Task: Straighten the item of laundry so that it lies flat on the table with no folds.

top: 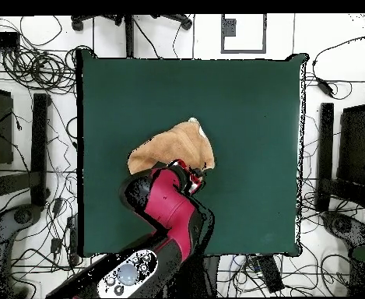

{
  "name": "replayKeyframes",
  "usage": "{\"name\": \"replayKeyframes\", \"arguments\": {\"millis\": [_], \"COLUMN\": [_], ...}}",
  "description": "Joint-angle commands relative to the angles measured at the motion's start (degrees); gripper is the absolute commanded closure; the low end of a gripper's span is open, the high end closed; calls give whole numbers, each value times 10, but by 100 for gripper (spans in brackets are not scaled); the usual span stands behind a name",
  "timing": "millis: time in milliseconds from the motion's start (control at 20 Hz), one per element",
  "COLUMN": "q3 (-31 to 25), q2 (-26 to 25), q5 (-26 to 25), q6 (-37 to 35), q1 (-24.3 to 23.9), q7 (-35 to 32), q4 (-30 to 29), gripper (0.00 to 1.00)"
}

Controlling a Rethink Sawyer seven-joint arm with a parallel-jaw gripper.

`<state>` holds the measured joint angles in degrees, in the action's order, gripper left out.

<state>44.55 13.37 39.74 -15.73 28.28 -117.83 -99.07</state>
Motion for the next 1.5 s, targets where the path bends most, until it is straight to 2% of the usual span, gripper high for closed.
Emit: {"name": "replayKeyframes", "arguments": {"millis": [50, 500, 900, 1100, 1300, 1500], "q3": [-5, -7, 3, -15, -37, -32], "q2": [0, 48, 82, 103, 123, 132], "q5": [-35, -55, -60, -48, -31, -34], "q6": [-123, -199, -273, -278, -252, -258], "q1": [20, 22, 44, 45, 51, 71], "q7": [-104, -119, -161, -167, -175, -188], "q4": [48, 43, 37, 12, -33, -56], "gripper": [100, 100, 100, 100, 100, 100]}}
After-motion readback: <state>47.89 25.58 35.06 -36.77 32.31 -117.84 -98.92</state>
